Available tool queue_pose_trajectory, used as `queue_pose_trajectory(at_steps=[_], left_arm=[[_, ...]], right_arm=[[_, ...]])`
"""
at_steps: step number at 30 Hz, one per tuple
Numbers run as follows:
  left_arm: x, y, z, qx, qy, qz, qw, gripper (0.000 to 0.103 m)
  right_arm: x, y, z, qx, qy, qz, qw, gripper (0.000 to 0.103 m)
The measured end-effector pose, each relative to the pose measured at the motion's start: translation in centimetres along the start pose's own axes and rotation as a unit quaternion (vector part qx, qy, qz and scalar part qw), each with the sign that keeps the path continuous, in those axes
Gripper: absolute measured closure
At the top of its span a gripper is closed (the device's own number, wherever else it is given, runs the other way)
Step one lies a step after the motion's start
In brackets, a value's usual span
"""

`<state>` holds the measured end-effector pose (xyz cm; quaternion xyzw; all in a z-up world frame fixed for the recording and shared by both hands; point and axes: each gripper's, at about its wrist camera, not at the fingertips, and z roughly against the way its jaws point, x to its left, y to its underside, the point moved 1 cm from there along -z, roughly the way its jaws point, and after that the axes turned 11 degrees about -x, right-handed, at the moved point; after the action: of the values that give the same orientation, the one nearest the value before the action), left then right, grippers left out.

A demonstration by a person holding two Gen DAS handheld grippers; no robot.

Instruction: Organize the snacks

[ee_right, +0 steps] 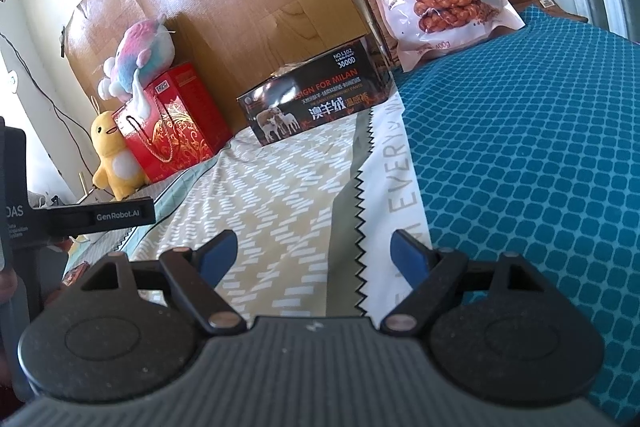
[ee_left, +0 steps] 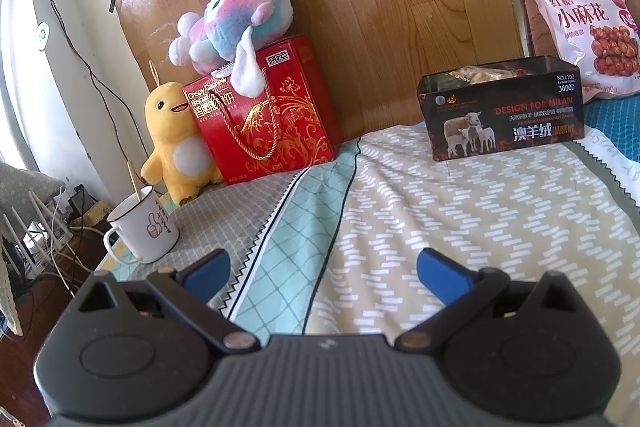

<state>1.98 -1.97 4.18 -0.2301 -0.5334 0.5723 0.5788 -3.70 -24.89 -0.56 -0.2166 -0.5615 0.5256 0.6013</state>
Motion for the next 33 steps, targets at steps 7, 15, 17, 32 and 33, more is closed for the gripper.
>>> queue_pose_trajectory(at_steps=[7,15,17,32,33], left_arm=[[-0.08,-0.01,0.10,0.000,0.000,-0.004,1.0000,0.000],[0.02,-0.21,0.16,-0.002,-0.003,-0.006,1.0000,0.000],[0.02,-0.29,0.18,-0.003,-0.003,-0.007,1.0000,0.000],[-0.27,-0.46,0.28,-0.001,0.001,-0.007,1.0000,0.000],[-0.29,-0.47,0.29,0.000,0.001,-0.006,1.0000,0.000]], right_arm=[[-0.01,-0.01,0.05,0.000,0.000,0.000,1.000,0.018],[-0.18,-0.15,0.12,-0.001,-0.001,-0.001,1.000,0.017],[-0.20,-0.17,0.15,-0.001,-0.001,-0.002,1.000,0.017],[-0.43,-0.22,0.35,-0.005,-0.001,-0.009,1.000,0.017],[-0.44,-0.22,0.36,-0.005,-0.001,-0.009,1.000,0.017]])
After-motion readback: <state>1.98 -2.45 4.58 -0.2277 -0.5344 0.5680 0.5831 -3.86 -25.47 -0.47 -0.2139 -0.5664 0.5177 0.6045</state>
